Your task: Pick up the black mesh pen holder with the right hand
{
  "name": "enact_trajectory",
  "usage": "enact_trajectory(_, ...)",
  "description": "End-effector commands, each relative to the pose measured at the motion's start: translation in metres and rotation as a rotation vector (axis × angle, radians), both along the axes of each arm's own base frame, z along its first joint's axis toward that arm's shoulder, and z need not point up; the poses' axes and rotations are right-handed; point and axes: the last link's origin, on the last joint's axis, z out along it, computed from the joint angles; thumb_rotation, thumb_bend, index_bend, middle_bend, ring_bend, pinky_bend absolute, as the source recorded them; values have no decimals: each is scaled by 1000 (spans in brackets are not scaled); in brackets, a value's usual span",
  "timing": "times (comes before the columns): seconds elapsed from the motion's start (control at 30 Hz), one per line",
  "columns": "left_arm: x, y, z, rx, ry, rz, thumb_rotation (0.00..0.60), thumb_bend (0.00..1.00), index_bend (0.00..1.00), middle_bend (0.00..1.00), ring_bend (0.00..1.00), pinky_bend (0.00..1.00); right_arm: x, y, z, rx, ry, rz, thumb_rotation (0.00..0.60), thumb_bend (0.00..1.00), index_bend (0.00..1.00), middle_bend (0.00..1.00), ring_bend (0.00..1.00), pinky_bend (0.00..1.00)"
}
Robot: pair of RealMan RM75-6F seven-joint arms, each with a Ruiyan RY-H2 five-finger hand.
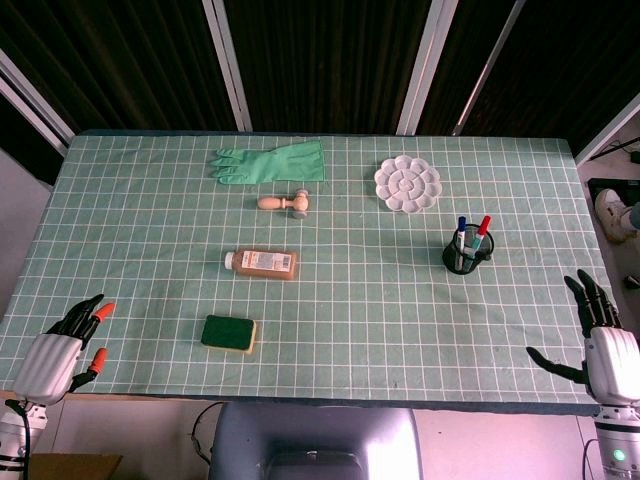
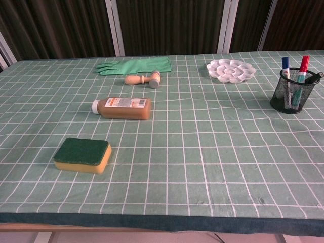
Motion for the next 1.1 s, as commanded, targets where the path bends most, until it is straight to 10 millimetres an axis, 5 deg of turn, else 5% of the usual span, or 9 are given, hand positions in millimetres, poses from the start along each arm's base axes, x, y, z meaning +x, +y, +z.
enact_trajectory(0.03, 0, 0, 0, 0, 0, 1, 600, 483, 128, 31, 86, 373, 0, 0, 0, 0, -1, -1, 600, 267, 13, 0, 21, 252)
enact_trajectory(0.47, -1, -1, 2, -2, -7, 14, 600, 484, 148, 37, 86, 374, 3, -20, -3, -4, -38, 40, 600, 267, 85, 10, 37, 251)
enact_trajectory(0.67, 0, -1, 0, -14, -3, 6, 600, 484, 148, 39, 87, 374, 4, -51, 2, -12, 75, 65, 600, 267, 205, 288, 302, 282)
enact_trajectory(0.77, 0, 0, 0, -14, -6, 8, 600, 484, 149, 41, 87, 374, 6, -69, 3, -34, 156, 86, 600, 267, 296, 530, 584, 468)
enact_trajectory(0.9, 0, 0, 1, -11, -10, 10, 600, 483, 151, 42, 86, 374, 7, -96, -3, -76, 207, 121, 600, 266, 482, 879, 955, 866)
enact_trajectory(1.1, 0, 0, 2, -9, -11, 8, 600, 483, 151, 44, 87, 374, 5, -109, -7, -58, 214, 119, 600, 266, 574, 998, 1000, 998)
